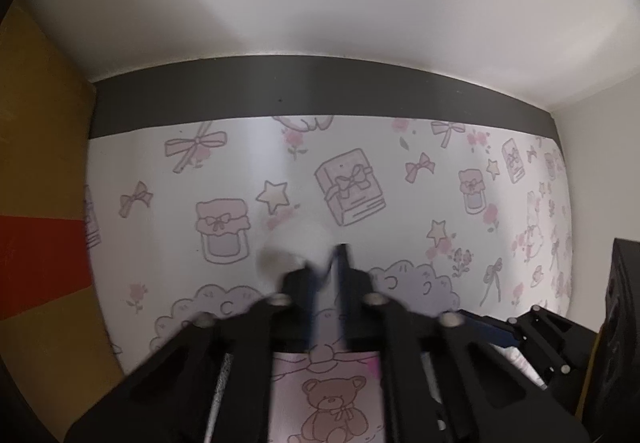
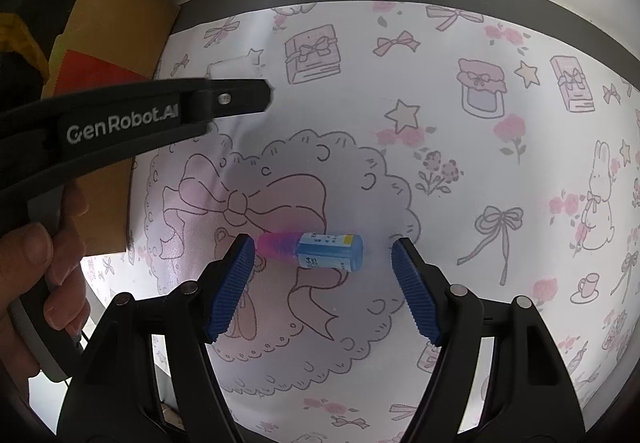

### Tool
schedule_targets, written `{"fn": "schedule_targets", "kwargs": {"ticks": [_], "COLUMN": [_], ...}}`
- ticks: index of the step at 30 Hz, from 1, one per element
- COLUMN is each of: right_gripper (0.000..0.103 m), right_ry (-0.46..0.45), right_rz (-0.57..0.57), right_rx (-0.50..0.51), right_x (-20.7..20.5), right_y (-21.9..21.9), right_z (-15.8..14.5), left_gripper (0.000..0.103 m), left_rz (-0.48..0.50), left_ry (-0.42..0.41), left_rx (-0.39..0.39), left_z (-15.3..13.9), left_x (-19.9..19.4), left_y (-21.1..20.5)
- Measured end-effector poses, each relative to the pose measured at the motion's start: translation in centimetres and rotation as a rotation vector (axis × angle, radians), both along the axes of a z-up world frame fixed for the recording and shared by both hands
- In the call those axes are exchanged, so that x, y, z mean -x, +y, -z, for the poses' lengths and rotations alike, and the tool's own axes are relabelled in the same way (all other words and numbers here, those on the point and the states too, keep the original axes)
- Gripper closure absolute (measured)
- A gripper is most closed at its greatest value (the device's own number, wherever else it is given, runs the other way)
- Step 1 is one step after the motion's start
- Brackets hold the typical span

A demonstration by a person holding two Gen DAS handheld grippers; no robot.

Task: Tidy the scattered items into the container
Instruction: 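Grasp the white cylinder with the left gripper while the right grasps the blue-pink tube, then lift the white cylinder and blue-pink tube off the mat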

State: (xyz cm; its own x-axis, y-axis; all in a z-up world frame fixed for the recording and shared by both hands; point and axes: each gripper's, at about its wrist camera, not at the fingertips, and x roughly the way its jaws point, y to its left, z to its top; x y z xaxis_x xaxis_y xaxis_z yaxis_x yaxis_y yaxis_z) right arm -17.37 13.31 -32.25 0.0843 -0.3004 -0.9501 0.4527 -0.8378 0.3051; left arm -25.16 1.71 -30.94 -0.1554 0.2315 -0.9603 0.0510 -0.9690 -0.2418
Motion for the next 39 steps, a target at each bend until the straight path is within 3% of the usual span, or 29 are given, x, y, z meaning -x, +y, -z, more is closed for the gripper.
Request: {"fn": "schedule_targets", "kwargs": {"ticks": [16, 22, 27, 35, 39], "right_gripper": [0.032, 0.052, 0.085, 0.100, 0.101], "right_ry": [0.018, 0.032, 0.046, 0.065, 0.070], "right_rz": [-0.002, -0.014, -0.023, -0.017, -0.006], "right_rx": [-0.037, -0.059, -0.087, -0.077, -0.070], "right_x": [0.1, 0.7, 0.8, -0.8, -0.7], "right_y": [-0.5, -0.2, 0.4, -0.7, -0.3], "right_z": [-0.5, -0.8, -0.8, -1.5, -2.2], "left_gripper": [0.099, 0.099, 0.099, 0.099, 0.099], "left_rz": [0.003, 0.002, 0.009, 0.013, 0.005], "left_ry": [-0.010, -0.021, -0.027, -0.033, -0.034], "left_rx": [-0.025, -0.032, -0.035, -0.045, -0.044], "left_z": [-0.6, -0.7, -1.0, -1.5, -1.7], "left_x": [-2.9, -4.3, -5.3, -6.6, -7.2], "left_y": [-1.6, -1.5, -1.4, -1.1, -1.2]}}
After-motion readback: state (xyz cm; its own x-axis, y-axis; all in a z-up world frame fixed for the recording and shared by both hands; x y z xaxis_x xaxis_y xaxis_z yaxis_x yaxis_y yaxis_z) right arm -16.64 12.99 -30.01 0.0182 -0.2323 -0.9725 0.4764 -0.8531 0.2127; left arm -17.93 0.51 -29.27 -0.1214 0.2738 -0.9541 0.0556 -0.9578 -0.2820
